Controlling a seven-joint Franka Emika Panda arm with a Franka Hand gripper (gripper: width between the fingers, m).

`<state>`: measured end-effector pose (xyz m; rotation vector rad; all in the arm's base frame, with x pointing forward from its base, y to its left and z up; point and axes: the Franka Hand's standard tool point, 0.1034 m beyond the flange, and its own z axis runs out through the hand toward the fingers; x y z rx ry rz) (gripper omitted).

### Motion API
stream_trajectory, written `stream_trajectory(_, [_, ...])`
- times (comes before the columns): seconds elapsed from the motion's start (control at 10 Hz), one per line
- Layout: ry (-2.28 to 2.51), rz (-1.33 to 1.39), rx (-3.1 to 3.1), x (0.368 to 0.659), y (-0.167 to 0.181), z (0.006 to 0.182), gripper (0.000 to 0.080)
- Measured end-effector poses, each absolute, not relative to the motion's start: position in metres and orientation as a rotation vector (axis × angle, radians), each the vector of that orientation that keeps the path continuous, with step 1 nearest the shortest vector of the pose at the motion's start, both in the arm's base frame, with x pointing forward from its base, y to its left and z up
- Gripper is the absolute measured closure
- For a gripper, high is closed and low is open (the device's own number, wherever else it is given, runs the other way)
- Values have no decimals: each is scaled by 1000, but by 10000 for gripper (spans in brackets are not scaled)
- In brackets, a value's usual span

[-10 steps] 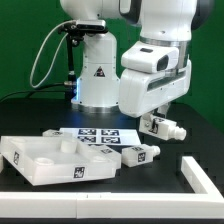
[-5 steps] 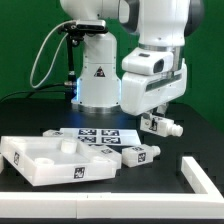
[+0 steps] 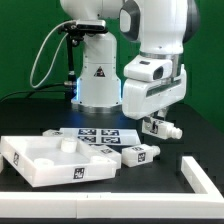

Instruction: Assemble one leg

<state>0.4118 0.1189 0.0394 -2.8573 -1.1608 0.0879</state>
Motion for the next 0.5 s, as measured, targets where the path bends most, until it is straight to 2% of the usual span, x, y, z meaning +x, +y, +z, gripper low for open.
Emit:
stream_trajectory(0.2, [-1161,80,-2843,399,133,18,514])
stream_trajectory(0.5, [-1154,85,-2847,399,133,18,513])
